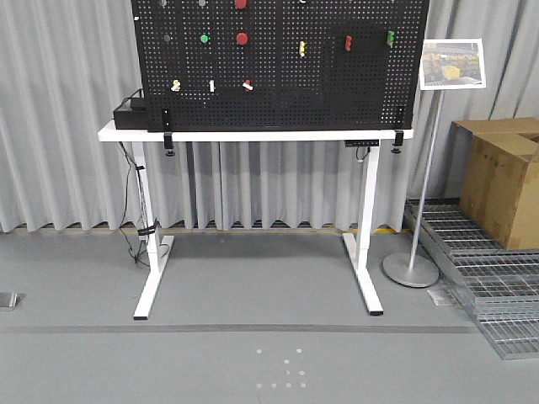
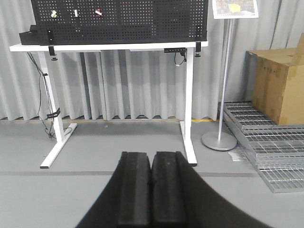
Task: Rotate knob clockwise with right arm
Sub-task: 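Drive the base forward toward the black pegboard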
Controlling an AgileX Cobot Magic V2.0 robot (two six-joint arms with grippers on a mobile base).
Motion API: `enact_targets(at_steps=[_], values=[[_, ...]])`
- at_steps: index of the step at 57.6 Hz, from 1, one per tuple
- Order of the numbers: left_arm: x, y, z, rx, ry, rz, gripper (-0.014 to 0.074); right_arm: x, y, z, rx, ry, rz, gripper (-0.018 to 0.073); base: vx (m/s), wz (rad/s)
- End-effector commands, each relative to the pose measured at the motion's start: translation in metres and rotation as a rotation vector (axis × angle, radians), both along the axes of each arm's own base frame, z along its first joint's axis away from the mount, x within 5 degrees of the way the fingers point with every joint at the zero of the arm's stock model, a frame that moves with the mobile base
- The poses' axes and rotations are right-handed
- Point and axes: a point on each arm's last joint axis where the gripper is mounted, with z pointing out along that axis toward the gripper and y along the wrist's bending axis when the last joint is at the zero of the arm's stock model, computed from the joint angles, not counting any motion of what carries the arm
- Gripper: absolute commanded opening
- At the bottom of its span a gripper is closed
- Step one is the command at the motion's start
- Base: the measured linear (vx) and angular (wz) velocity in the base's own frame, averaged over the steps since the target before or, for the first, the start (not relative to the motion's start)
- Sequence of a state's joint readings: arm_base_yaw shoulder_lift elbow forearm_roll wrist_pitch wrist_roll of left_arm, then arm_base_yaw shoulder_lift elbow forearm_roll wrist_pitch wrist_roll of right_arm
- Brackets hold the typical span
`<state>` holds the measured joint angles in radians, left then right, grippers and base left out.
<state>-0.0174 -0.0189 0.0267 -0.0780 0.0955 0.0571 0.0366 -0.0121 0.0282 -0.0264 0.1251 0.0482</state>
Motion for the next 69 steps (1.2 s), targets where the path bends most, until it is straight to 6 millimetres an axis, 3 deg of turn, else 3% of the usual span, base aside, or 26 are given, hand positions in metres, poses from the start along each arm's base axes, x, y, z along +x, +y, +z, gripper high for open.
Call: enact_targets(at_steps=[1,45,69], values=[[-0.0005,0.0003,0.0045,-0.011,-0.084,0.000,-0.0006,-0.0003,-0.0001,0.0054,-0.007,-0.086,-0.003,-0.0009,0.00,0.00],[-0.0005,0.0003,0.0045,-0.011,-0.084,0.000,-0.0006,-0.0003,-0.0001,0.0054,-0.007,-0.086,-0.003,-0.0009,0.01,0.00],[-0.0005,0.0003,0.0045,-0.011,-0.084,0.000,-0.0006,-0.0003,-0.0001,0.0054,-0.007,-0.086,-0.003,-0.0009,0.21,0.00]])
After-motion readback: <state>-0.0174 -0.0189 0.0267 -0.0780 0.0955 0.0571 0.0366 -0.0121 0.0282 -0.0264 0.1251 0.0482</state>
